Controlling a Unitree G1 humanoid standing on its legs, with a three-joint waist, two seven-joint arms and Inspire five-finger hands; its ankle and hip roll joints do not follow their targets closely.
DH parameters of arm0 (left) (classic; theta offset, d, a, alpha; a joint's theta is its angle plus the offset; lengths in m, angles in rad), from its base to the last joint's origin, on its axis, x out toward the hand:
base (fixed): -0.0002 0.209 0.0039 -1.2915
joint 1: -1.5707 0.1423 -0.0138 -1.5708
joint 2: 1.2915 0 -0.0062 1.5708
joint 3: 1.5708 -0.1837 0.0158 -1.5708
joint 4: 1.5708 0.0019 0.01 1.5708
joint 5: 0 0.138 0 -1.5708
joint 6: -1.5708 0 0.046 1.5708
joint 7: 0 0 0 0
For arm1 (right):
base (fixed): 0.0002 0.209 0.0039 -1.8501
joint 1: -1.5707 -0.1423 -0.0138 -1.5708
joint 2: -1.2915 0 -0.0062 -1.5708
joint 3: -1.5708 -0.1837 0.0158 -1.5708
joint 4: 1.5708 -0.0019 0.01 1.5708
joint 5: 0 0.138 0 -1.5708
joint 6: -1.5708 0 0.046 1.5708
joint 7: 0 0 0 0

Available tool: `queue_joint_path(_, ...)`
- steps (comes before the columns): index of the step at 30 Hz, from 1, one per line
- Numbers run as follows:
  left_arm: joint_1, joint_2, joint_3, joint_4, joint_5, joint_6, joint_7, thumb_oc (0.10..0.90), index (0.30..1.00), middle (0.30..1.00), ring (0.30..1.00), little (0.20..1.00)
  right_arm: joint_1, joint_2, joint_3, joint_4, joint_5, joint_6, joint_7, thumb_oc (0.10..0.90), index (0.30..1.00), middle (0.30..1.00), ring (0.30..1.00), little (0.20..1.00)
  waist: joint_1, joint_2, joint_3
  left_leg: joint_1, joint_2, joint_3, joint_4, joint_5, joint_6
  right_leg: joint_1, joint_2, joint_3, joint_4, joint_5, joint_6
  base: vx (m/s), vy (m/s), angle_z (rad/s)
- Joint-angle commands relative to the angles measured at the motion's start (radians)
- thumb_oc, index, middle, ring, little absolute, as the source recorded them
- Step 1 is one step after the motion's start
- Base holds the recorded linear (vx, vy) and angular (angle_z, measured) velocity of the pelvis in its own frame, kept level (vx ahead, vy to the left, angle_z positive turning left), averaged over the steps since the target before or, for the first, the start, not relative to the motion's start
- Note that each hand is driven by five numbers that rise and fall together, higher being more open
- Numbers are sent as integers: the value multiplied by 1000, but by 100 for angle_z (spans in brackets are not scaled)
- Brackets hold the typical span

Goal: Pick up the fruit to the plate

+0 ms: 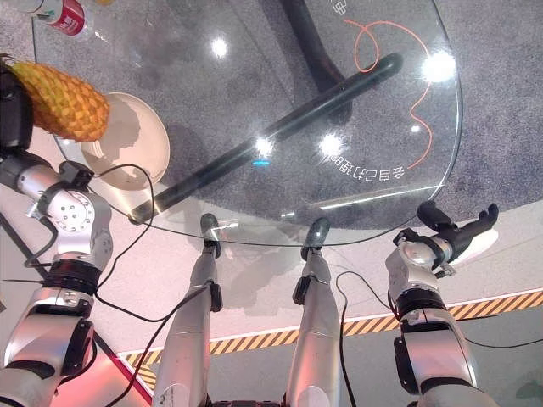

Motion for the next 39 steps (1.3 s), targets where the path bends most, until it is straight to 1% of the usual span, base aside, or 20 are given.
queue_joint_path(1, -107, 117, 28, 4, 56, -130, 53, 100, 300, 300, 300, 200, 10, -95, -42, 62, 53, -30, 22, 800, 900, 900, 900, 900, 24, -29, -28, -19, 63, -16, 117, -75, -47, 26, -41, 34, 1, 44, 61, 0, 0, 0)
queue_joint_path(4, -111, 122, 18, 45, 33, -132, 47, 100, 300, 300, 300, 200, 13, -93, -31, 126, 35, 9, 38, 800, 900, 900, 900, 900, 24, -28, -28, -15, 64, -17, 123, -87, -47, 31, -38, 36, 8, 32, 61, 0, 0, 0)
queue_joint_path(7, -120, 123, 10, 73, 31, -126, 50, 100, 300, 300, 300, 200, 17, -90, -26, 171, 50, 48, 59, 800, 900, 900, 900, 900, 24, -30, -28, -17, 64, -18, 124, -89, -46, 30, -34, 34, 9, 28, 59, 0, 0, 0)
queue_joint_path(13, -137, 124, -6, 112, 36, -108, 69, 100, 300, 300, 300, 200, 23, -91, -23, 217, 58, 80, 105, 800, 900, 900, 900, 900, 20, -33, -28, -31, 63, -21, 131, -87, -41, 19, -28, 35, 10, 31, 54, 0, 0, 0)
queue_joint_path(20, -153, 122, -16, 152, 63, -109, 115, 100, 300, 300, 300, 200, 18, -79, -7, 214, 31, 74, 125, 800, 900, 900, 900, 900, 15, -39, -28, -42, 61, -25, 139, -92, -39, 11, -20, 41, 12, 26, 51, 0, 0, 0)
queue_joint_path(21, -154, 119, -23, 162, 70, -110, 121, 100, 300, 300, 300, 200, 15, -76, 2, 210, 27, 74, 126, 800, 900, 900, 900, 900, 14, -39, -28, -33, 61, -25, 140, -102, -40, 17, -18, 43, 15, 17, 51, 0, 0, 0)
queue_joint_path(24, -166, 120, -29, 175, 88, -101, 138, 100, 300, 300, 300, 200, 8, -68, 10, 206, 18, 73, 128, 800, 900, 900, 900, 900, 12, -43, -28, -37, 61, -25, 140, -102, -39, 14, -14, 44, 15, 16, 51, -13, -1, 0)
queue_joint_path(25, -176, 120, -34, 184, 109, -93, 159, 100, 300, 300, 300, 200, 4, -62, 16, 204, 19, 67, 126, 800, 900, 900, 900, 900, 10, -44, -28, -44, 60, -24, 138, -95, -38, 8, -13, 44, 12, 23, 48, -40, 0, 0)
queue_joint_path(27, -188, 116, -39, 200, 120, -96, 177, 100, 300, 300, 300, 200, -4, -55, 24, 205, 18, 65, 122, 800, 900, 900, 900, 900, 9, -46, -28, -43, 59, -22, 137, -96, -37, 7, -11, 44, 11, 23, 48, -19, 2, 0)
queue_joint_path(34, -208, 115, -44, 236, 144, -113, 188, 100, 300, 300, 300, 200, -19, -44, 38, 209, 17, 52, 120, 800, 900, 900, 900, 900, 4, -49, -28, -50, 61, -22, 141, -99, -39, -1, -7, 49, 13, 21, 47, 0, 0, 0)
queue_joint_path(35, -208, 113, -45, 241, 144, -113, 188, 100, 300, 300, 300, 200, -18, -42, 39, 211, 16, 51, 120, 800, 900, 900, 900, 900, 3, -50, -28, -43, 62, -21, 142, -106, -41, 5, -6, 50, 15, 14, 48, 0, 0, 0)
queue_joint_path(36, -213, 115, -44, 243, 145, -114, 186, 100, 300, 300, 300, 200, -21, -44, 37, 211, 16, 51, 121, 800, 900, 900, 900, 900, 2, -50, -28, -50, 61, -21, 141, -100, -39, -1, -6, 50, 12, 21, 46, 0, 0, 0)
queue_joint_path(37, -211, 114, -46, 246, 147, -114, 184, 100, 300, 300, 300, 200, -19, -44, 38, 212, 16, 49, 122, 800, 900, 900, 900, 900, 2, -50, -28, -44, 62, -21, 142, -108, -40, 4, -5, 50, 15, 13, 47, -31, -4, 0)
queue_joint_path(38, -216, 113, -49, 251, 155, -117, 185, 100, 300, 300, 300, 200, -24, -43, 40, 214, 17, 47, 123, 800, 900, 900, 900, 900, 2, -51, -28, -53, 61, -21, 142, -101, -39, -3, -5, 50, 12, 21, 46, 0, 0, 0)
queue_joint_path(39, -216, 112, -54, 256, 157, -119, 182, 100, 300, 300, 300, 200, -25, -39, 44, 215, 19, 44, 119, 800, 900, 900, 900, 900, 3, -52, -28, -46, 62, -20, 142, -109, -40, 3, -3, 50, 14, 14, 47, 0, 0, 0)
